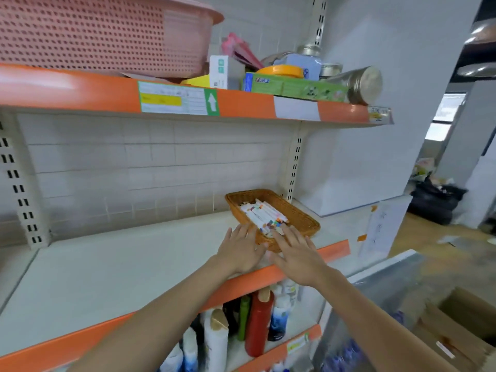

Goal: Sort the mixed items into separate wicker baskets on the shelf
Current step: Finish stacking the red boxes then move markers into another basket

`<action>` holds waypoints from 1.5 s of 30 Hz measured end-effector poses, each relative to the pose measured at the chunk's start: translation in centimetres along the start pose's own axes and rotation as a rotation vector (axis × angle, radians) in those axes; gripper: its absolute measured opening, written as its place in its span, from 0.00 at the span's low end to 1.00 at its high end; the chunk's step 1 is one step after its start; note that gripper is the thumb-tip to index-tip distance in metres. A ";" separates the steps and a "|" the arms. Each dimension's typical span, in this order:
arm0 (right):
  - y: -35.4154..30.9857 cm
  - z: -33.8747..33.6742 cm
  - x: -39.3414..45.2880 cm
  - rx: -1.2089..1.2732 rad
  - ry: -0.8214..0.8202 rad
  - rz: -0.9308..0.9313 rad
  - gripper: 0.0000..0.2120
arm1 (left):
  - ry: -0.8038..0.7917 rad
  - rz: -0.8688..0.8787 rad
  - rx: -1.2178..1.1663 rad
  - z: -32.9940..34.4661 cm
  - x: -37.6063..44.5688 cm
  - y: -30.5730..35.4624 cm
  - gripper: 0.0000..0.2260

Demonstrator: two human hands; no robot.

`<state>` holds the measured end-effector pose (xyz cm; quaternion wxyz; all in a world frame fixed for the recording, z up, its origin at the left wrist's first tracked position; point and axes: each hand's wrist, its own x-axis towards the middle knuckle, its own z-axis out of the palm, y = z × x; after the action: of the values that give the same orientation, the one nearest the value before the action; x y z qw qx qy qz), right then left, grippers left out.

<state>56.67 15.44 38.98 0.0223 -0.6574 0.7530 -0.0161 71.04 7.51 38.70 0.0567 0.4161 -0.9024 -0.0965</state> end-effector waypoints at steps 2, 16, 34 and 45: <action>1.3 0.0 0.7 0.020 -0.009 -0.013 0.31 | -0.021 0.008 0.034 0.5 1.3 0.6 0.28; 6.0 -0.4 12.4 0.066 -0.030 -0.084 0.28 | -0.019 -0.081 0.033 0.2 13.6 -1.0 0.29; 8.1 0.3 22.6 0.105 -0.129 -0.258 0.26 | -0.032 -0.360 0.134 0.9 20.3 -1.4 0.28; 8.5 1.2 23.3 0.132 0.067 -0.180 0.19 | 0.067 -0.418 0.178 1.5 20.3 -0.7 0.23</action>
<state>45.20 -6.47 37.03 0.0388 -0.7185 0.6886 -0.0895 58.11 -8.24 37.53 0.0285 0.6005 -0.7990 -0.0125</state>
